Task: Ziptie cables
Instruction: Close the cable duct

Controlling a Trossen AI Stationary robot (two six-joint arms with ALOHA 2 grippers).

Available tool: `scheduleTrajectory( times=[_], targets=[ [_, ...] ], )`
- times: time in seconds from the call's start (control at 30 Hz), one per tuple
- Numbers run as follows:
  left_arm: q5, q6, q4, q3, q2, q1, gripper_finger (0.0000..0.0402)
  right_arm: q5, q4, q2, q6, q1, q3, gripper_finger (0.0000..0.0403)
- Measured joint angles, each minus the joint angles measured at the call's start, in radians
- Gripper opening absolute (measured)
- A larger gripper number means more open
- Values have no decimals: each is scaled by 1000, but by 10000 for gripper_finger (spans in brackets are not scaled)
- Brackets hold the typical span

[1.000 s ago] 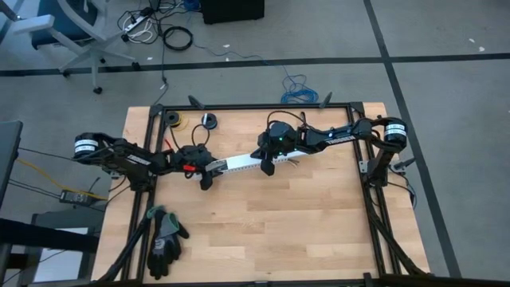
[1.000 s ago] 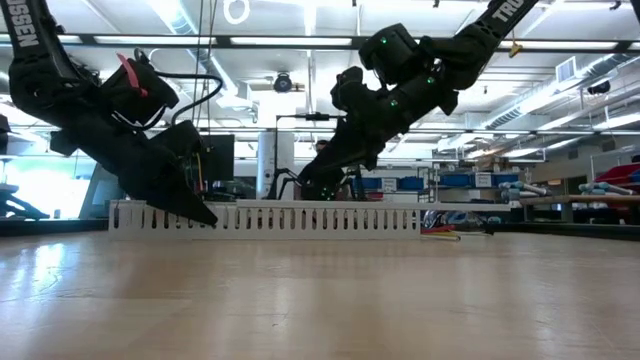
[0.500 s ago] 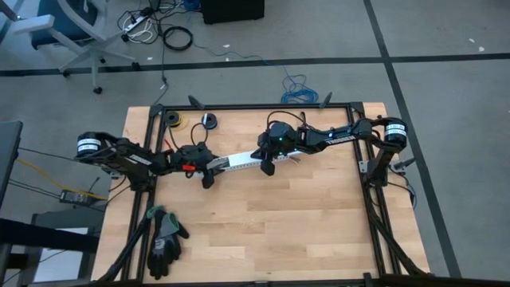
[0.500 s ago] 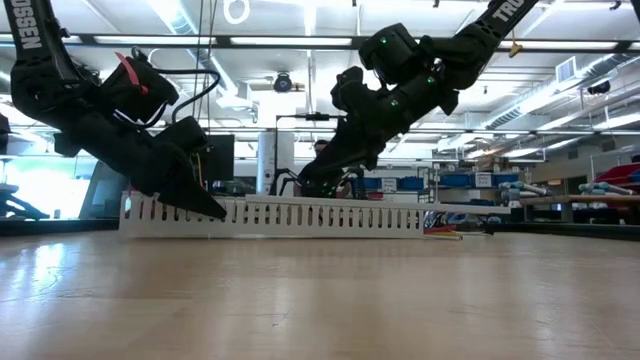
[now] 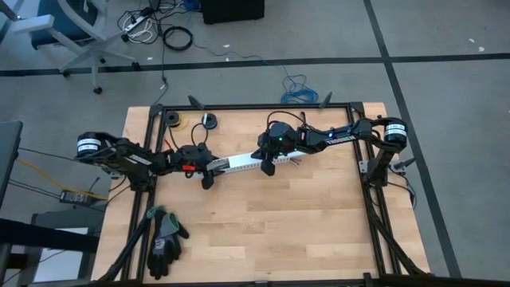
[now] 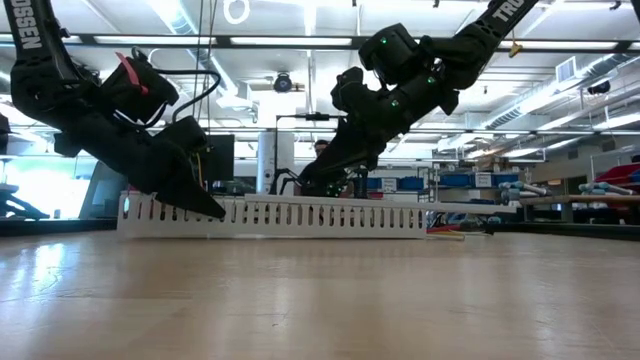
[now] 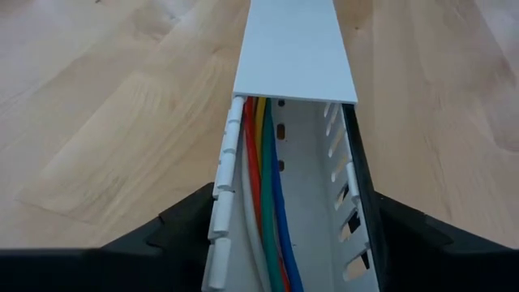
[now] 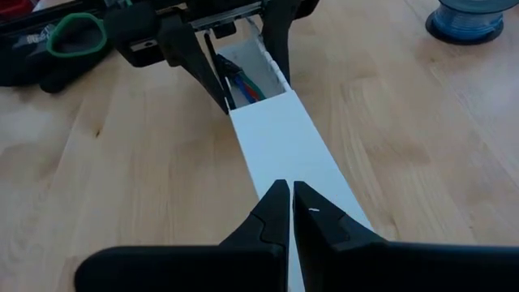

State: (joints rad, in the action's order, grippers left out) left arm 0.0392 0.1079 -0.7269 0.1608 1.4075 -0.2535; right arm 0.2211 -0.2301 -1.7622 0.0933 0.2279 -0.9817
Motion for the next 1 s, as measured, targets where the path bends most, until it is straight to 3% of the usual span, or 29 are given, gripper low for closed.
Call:
scheduleTrajectory(
  times=[1.0],
  targets=[
    [-28, 81, 12, 0, 1, 0, 277, 0, 17, 0, 0, 0, 0, 8]
  ],
)
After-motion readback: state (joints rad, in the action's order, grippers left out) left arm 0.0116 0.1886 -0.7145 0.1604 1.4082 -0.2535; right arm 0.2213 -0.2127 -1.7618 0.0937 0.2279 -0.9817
